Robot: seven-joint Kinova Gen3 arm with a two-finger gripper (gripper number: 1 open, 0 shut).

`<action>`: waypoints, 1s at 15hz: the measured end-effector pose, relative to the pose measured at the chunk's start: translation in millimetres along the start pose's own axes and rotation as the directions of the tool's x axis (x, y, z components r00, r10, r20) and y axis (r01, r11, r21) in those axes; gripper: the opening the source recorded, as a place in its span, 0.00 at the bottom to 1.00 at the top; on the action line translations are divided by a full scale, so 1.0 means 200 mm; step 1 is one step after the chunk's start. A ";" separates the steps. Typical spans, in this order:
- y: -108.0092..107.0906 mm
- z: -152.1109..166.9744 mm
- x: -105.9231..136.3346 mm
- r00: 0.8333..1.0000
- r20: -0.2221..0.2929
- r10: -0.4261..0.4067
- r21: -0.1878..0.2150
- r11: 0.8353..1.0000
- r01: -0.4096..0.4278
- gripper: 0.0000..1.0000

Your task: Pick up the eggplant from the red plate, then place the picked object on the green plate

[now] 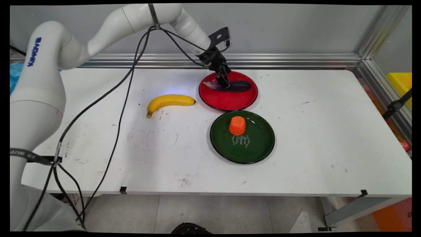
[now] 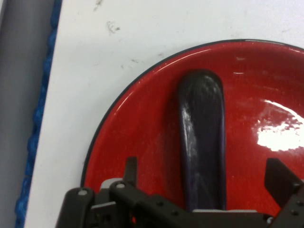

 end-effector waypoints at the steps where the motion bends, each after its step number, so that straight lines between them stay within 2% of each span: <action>1: 0.00 0.02 0.00 1.000 0.000 0.001 -0.002 1.000 -0.001 1.00; 8: 0.00 0.11 -0.03 1.000 0.001 0.008 -0.014 1.000 -0.008 1.00; 9: -0.01 0.12 -0.04 1.000 0.000 0.009 -0.015 1.000 -0.009 0.00; 15: -0.01 0.15 -0.04 1.000 -0.005 0.015 -0.014 1.000 -0.015 0.00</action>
